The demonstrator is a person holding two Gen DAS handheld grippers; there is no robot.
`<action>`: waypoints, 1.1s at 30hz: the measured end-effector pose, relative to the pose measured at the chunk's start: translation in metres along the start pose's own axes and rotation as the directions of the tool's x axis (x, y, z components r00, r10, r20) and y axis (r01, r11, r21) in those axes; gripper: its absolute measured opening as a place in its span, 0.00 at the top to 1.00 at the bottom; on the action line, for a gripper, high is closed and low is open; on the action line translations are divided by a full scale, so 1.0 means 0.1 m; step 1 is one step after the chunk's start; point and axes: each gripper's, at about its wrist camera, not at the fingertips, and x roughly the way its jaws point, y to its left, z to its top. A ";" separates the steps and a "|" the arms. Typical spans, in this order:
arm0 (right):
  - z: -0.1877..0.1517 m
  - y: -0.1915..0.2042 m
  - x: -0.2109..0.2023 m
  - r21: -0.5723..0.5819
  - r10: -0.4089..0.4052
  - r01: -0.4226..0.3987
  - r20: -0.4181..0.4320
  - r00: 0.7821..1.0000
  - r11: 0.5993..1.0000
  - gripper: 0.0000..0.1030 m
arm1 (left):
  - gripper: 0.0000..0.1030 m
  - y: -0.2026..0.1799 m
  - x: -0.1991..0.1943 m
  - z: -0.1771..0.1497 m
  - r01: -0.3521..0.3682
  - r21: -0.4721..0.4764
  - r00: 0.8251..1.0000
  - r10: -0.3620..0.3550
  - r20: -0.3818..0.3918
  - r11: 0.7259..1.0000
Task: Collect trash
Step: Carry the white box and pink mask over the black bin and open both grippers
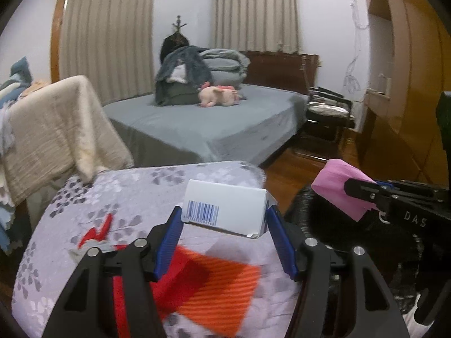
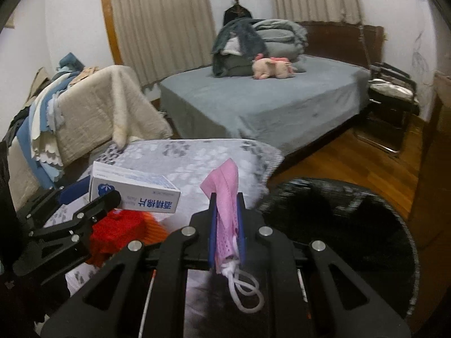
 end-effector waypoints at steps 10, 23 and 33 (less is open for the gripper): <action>-0.25 -0.67 -0.35 0.072 -0.138 0.139 -0.010 0.990 0.988 0.89 | 0.41 -0.81 0.15 0.06 0.147 0.076 0.989 -0.147 -0.001 0.986; -0.53 -1.10 -0.45 0.133 -0.254 0.256 -0.035 0.967 0.957 0.54 | 0.29 -1.13 0.38 -0.04 0.249 0.067 0.966 -0.243 -0.084 0.966; -0.46 -0.95 -0.58 0.150 -0.253 0.245 0.035 0.967 0.958 0.07 | 0.07 -0.79 0.11 -0.03 0.152 0.044 0.988 -0.150 -0.041 0.987</action>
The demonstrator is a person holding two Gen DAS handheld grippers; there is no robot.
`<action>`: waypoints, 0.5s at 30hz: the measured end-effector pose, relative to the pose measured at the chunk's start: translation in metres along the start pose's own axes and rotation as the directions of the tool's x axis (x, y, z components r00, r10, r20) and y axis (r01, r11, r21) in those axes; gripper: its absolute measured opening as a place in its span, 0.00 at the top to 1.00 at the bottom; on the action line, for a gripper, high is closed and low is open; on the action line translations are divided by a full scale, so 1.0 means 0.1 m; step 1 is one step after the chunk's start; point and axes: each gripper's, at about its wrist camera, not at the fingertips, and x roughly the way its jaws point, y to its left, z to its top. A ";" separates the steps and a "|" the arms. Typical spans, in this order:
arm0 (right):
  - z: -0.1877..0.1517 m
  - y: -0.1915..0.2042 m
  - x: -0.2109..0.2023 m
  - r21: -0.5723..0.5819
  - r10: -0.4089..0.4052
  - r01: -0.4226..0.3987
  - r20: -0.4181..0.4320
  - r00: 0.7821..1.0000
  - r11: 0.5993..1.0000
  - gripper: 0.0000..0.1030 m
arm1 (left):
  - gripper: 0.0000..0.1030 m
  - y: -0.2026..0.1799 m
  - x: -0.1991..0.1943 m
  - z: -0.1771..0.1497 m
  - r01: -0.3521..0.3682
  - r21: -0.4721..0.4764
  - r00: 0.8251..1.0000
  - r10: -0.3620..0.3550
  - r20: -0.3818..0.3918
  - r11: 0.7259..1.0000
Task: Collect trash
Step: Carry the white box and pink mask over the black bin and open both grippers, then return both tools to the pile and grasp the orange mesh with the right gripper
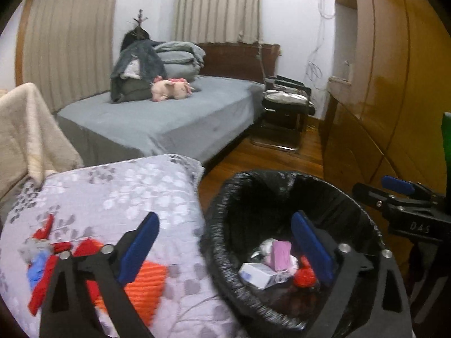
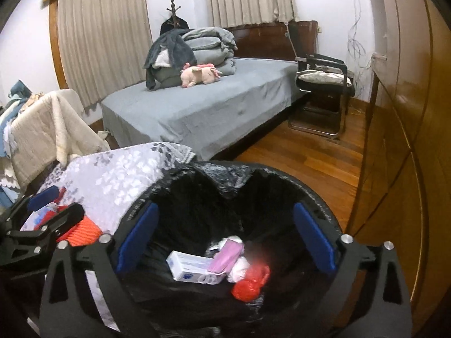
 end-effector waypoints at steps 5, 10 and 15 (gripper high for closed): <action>0.05 0.28 -0.03 -0.028 0.055 -0.054 0.008 0.998 0.998 0.07 | 0.06 0.30 -0.24 -0.04 -0.072 -0.037 0.997 0.073 0.017 0.997; 0.09 0.65 -0.01 -0.067 0.116 -0.115 0.005 0.993 0.991 0.07 | 0.06 0.66 -0.50 -0.14 -0.155 -0.075 0.987 0.158 0.034 0.985; 0.07 1.09 0.03 -0.119 0.186 -0.187 -0.015 0.982 0.975 0.07 | 0.06 1.02 -0.73 -0.27 -0.237 -0.110 0.970 0.242 0.033 0.965</action>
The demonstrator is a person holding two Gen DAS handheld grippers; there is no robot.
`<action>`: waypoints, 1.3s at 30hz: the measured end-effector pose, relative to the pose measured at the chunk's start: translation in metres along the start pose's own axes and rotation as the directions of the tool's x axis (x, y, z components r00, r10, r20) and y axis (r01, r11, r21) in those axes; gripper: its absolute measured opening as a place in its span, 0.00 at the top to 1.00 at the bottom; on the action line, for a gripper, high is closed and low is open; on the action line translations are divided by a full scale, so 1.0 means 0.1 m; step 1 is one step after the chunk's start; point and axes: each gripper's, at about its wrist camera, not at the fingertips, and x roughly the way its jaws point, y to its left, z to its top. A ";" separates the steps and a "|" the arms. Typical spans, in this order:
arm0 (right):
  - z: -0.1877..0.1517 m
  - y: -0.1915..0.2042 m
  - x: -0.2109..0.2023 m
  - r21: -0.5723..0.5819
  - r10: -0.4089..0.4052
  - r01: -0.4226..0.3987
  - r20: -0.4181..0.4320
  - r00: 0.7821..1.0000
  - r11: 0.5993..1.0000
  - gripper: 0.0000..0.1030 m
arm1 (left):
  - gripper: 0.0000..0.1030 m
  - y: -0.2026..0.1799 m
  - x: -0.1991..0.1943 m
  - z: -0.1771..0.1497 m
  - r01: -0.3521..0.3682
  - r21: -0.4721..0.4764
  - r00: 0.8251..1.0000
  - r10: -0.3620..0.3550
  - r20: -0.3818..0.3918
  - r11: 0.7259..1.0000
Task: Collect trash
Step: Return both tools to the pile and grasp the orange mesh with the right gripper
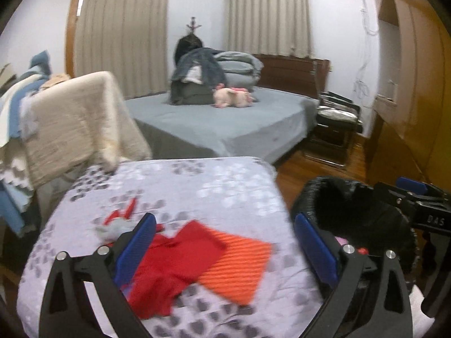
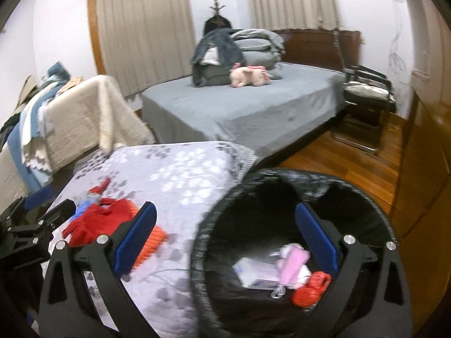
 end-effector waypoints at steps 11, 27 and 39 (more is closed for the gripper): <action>-0.04 0.70 0.25 -0.095 0.110 -0.113 -0.039 0.993 0.989 0.07 | 0.07 0.67 -0.11 -0.20 -0.134 -0.068 0.991 0.133 -0.018 0.989; -0.36 1.27 0.94 -0.200 0.157 -0.189 -0.164 0.974 0.962 0.15 | 0.22 1.01 0.16 -0.48 -0.162 -0.100 0.983 0.152 -0.099 0.982; -0.53 1.23 1.38 -0.225 0.102 -0.158 -0.243 0.965 0.961 0.17 | 0.27 1.04 0.39 -0.59 -0.147 -0.104 0.981 0.131 -0.144 0.984</action>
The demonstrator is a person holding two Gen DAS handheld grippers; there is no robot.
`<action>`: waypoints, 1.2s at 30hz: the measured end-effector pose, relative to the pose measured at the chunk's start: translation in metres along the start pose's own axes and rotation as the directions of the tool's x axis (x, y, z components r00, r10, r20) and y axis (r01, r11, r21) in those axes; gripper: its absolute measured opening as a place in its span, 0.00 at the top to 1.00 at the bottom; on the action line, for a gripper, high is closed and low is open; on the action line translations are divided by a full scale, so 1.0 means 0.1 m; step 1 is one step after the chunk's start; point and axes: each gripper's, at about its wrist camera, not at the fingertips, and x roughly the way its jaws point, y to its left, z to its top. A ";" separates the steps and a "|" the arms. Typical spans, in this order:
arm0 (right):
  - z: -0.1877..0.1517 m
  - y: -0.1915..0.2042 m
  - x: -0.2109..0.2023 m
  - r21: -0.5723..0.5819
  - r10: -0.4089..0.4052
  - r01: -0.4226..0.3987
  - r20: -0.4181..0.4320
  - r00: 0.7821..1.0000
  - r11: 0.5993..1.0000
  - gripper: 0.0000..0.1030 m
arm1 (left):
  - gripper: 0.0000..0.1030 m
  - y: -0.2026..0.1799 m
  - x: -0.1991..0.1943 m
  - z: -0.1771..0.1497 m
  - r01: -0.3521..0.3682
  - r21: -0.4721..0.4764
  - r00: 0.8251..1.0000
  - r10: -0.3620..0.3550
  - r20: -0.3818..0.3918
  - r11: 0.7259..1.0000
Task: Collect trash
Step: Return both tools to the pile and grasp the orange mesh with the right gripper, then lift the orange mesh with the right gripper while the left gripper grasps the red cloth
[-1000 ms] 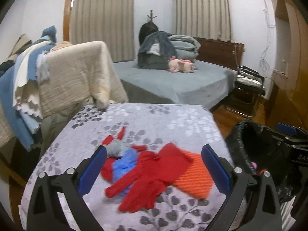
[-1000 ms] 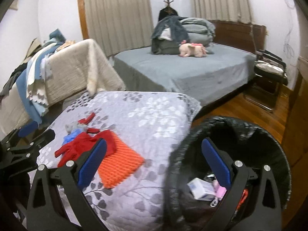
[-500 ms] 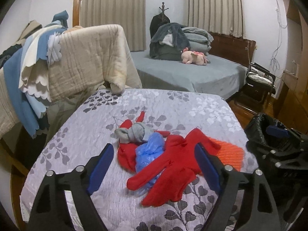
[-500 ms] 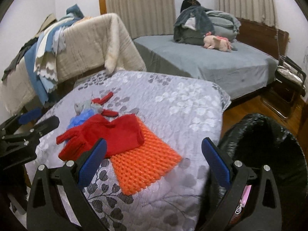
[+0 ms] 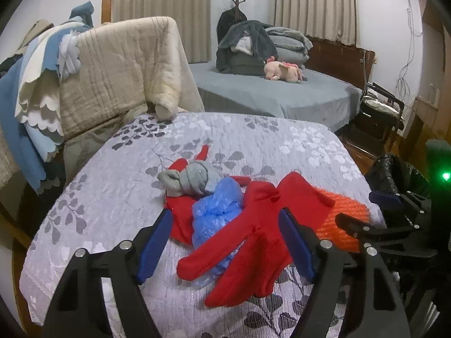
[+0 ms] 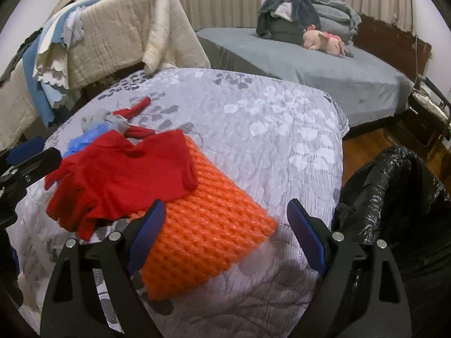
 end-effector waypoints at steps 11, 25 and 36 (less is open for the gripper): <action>-0.03 0.03 0.12 -0.011 0.070 -0.071 -0.048 0.996 0.997 0.60 | 0.62 -0.08 0.12 -0.09 0.042 0.002 0.997 -0.042 -0.061 0.999; 0.09 0.06 -0.27 0.000 0.092 -0.092 0.017 0.996 0.996 0.73 | 0.90 -0.20 -0.11 -0.06 0.076 0.012 0.997 -0.076 -0.029 0.997; 0.14 -0.12 -0.52 0.040 0.056 -0.059 0.065 0.996 0.997 0.73 | 0.66 -0.26 -0.11 -0.05 0.062 0.013 0.998 -0.061 -0.024 0.998</action>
